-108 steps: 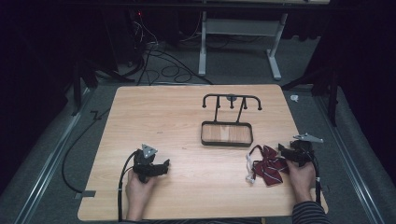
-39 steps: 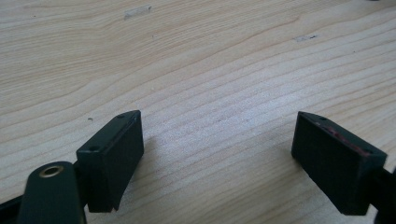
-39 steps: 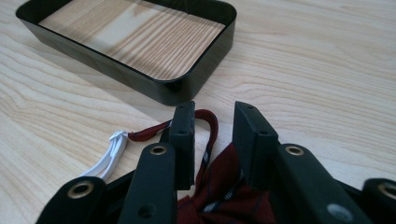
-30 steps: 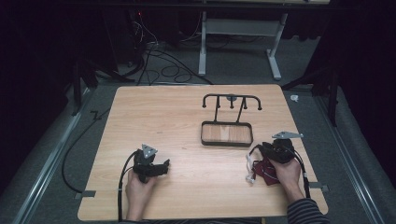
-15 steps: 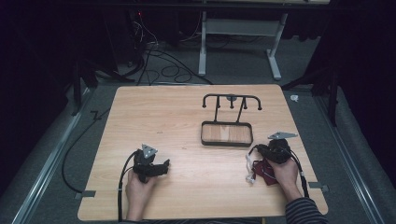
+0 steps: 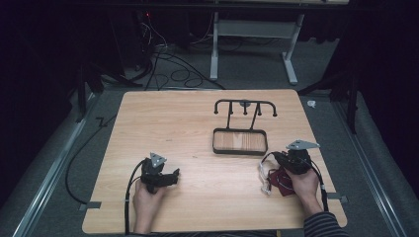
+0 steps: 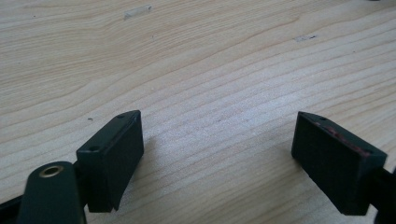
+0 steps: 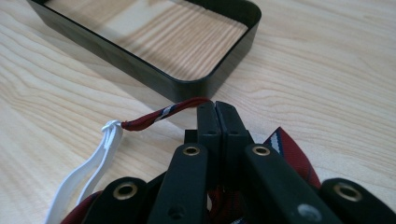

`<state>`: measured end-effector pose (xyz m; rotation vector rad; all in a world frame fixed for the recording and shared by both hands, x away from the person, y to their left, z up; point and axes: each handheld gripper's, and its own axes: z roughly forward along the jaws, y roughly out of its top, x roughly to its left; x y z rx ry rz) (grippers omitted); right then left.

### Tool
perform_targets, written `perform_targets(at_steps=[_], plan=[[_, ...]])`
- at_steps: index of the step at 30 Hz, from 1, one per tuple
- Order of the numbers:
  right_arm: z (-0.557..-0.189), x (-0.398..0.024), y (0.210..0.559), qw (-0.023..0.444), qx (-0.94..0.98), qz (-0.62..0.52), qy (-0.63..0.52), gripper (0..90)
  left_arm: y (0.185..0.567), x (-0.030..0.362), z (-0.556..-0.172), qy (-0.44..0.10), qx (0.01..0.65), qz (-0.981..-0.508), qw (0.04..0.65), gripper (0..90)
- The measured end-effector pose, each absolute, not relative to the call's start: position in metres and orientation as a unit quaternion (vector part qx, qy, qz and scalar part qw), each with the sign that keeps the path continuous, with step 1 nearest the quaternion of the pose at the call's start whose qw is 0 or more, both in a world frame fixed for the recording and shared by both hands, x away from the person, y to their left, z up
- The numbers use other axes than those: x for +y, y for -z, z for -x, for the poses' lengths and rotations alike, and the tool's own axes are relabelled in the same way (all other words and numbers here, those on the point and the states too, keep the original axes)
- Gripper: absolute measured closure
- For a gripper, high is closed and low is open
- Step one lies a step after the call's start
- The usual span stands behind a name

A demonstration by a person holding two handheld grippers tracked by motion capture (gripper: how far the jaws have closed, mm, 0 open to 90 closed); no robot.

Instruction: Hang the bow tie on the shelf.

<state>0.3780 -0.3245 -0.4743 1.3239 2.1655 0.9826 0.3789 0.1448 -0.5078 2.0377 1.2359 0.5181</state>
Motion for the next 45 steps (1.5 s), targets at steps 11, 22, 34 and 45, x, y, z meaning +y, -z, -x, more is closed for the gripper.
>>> perform_targets(at_steps=[11, 22, 34, 45], plan=[[-0.357, -0.318, 0.441, 0.228, 0.770, -0.445, -0.396, 90.0, 0.508, 0.145, -0.379, -0.199, 0.476, -0.784, 0.344, 17.2], [-0.347, -0.303, 0.416, 0.245, 0.775, -0.407, -0.418, 90.0, 0.508, 0.145, -0.379, -0.199, 0.476, -0.784, 0.344, 17.2], [-0.344, -0.284, 0.393, 0.258, 0.783, -0.369, -0.430, 90.0, 0.508, 0.145, -0.379, -0.200, 0.476, -0.784, 0.345, 17.2], [-0.351, -0.267, 0.374, 0.270, 0.786, -0.345, -0.437, 90.0, 0.508, 0.145, -0.379, -0.200, 0.476, -0.784, 0.344, 17.1]])
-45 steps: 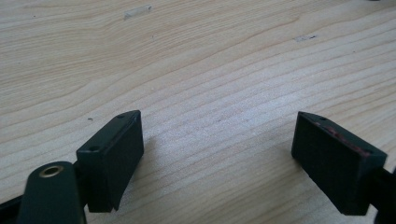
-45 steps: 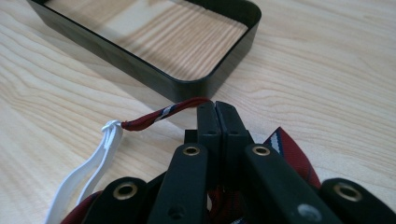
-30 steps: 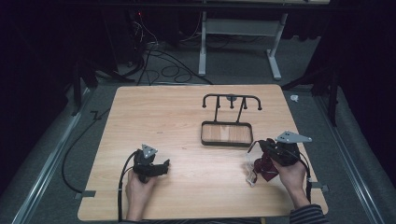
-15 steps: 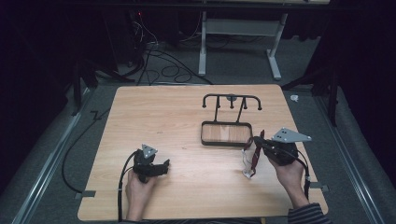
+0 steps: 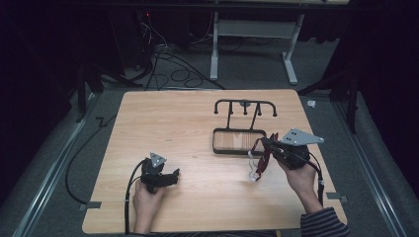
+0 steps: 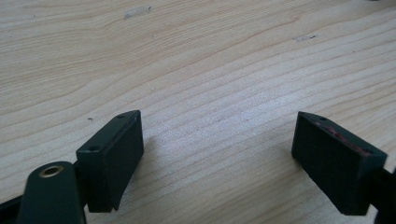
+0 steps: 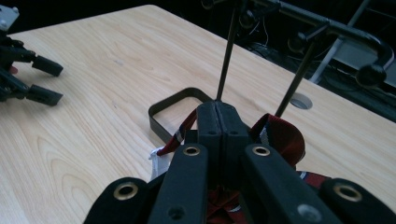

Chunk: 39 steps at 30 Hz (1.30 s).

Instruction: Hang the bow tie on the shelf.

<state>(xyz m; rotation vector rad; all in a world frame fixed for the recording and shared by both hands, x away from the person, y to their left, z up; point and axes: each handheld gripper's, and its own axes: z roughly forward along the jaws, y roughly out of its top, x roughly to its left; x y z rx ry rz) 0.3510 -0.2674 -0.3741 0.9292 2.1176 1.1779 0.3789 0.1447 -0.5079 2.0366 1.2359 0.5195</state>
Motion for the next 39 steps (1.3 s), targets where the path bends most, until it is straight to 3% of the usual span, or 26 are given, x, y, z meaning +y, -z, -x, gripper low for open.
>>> perform_targets(at_steps=[39], plan=[[-0.392, -0.240, 0.361, 0.260, 0.779, -0.351, -0.450, 90.0, 0.508, 0.145, -0.379, -0.199, 0.475, -0.785, 0.344, 17.1]])
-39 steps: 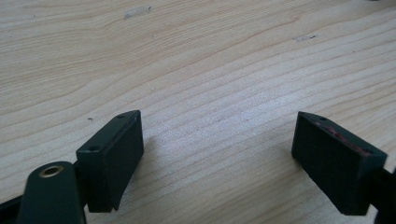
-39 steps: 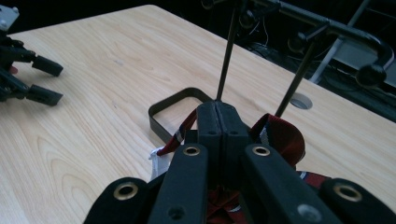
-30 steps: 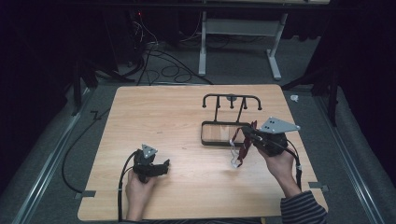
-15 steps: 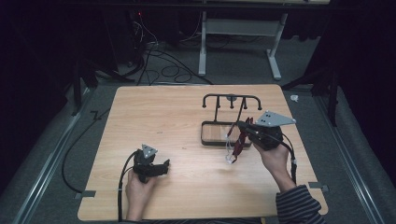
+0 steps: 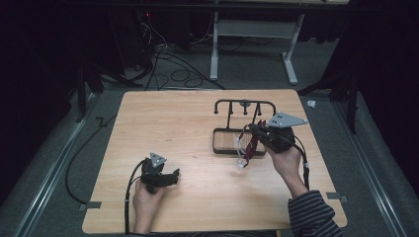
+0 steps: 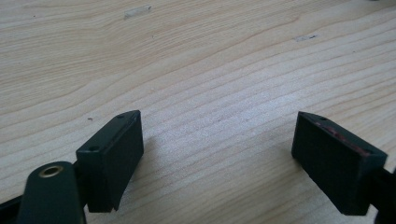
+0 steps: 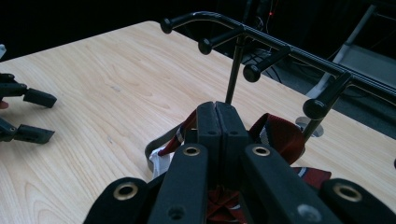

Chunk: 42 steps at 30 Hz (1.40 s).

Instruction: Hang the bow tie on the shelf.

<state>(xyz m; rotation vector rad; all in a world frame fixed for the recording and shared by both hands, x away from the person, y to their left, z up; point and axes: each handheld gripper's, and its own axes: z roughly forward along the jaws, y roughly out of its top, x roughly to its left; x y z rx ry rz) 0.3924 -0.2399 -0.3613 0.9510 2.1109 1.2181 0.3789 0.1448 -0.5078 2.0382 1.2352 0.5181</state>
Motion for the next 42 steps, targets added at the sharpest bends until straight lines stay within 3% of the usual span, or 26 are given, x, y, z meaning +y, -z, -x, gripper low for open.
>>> perform_targets(at_steps=[42], plan=[[-0.428, -0.234, 0.343, 0.259, 0.762, -0.385, -0.451, 90.0, 0.508, 0.144, -0.379, -0.198, 0.472, -0.787, 0.345, 17.3]])
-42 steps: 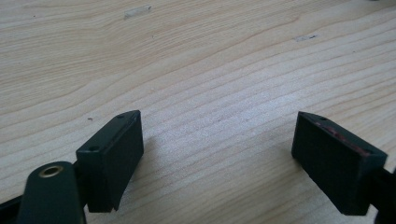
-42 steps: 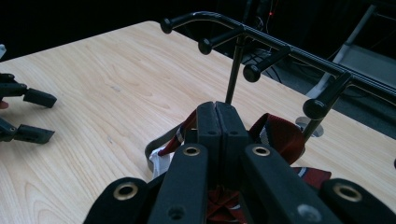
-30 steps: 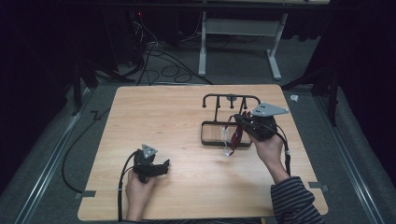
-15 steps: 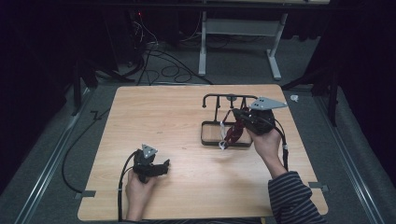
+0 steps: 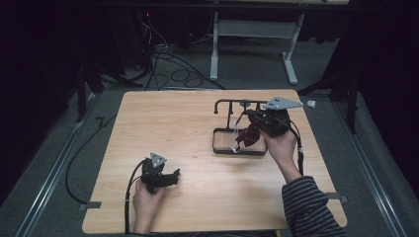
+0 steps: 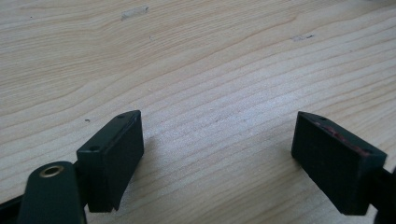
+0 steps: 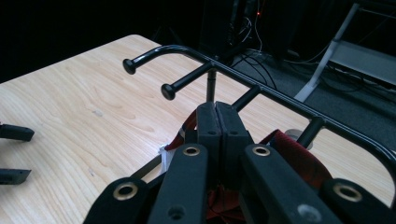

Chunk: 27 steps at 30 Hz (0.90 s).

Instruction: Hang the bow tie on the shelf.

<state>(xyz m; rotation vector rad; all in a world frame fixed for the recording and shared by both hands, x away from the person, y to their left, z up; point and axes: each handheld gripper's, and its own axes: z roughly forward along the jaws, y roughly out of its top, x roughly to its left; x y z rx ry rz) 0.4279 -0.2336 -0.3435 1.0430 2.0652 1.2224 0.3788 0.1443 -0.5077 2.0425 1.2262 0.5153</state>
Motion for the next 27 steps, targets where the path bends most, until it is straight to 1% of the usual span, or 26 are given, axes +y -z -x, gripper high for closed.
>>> perform_targets(at_steps=[8, 21, 24, 27], plan=[[-0.436, -0.234, 0.341, 0.264, 0.758, -0.395, -0.447, 90.0, 0.508, 0.144, -0.379, -0.198, 0.472, -0.787, 0.345, 17.3], [-0.446, -0.236, 0.348, 0.255, 0.753, -0.419, -0.439, 90.0, 0.508, 0.144, -0.379, -0.198, 0.472, -0.787, 0.345, 17.3], [-0.447, -0.236, 0.349, 0.252, 0.754, -0.420, -0.439, 86.6, 0.508, 0.144, -0.379, -0.198, 0.472, -0.787, 0.345, 17.3], [-0.446, -0.236, 0.348, 0.254, 0.753, -0.419, -0.439, 85.9, 0.508, 0.144, -0.379, -0.198, 0.472, -0.787, 0.345, 17.3]])
